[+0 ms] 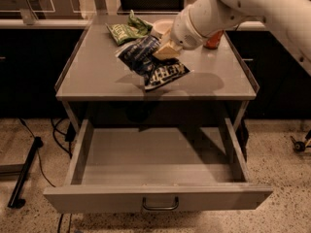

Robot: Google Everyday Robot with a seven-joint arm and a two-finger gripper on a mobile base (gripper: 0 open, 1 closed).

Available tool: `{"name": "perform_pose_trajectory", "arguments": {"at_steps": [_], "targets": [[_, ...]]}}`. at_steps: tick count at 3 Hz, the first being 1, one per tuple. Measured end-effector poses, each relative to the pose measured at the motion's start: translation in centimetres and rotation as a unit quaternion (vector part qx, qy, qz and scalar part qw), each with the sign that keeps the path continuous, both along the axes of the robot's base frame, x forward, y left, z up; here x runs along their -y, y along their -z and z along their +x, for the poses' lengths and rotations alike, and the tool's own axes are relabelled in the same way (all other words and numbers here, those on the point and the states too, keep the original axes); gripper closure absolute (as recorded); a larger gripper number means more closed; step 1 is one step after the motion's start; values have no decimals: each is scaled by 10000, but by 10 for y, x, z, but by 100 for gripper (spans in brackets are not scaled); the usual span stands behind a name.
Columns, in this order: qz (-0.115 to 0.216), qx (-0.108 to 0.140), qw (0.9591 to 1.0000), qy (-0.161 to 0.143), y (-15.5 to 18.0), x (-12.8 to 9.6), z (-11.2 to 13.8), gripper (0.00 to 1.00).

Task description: Pick blue chip bag from top drawer and place on counter

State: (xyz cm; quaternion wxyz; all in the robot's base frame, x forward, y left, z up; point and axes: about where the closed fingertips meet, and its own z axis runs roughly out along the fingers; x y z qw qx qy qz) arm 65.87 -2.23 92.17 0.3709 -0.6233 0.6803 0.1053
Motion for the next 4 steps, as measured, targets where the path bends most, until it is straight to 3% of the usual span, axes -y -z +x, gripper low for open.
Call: {"name": "perform_pose_trajectory", "arguments": {"at_steps": [2,4], "targets": [[95,-45,9999,118,14,4,43,100],[239,-333,9988,268,43,13,54,100]]}}
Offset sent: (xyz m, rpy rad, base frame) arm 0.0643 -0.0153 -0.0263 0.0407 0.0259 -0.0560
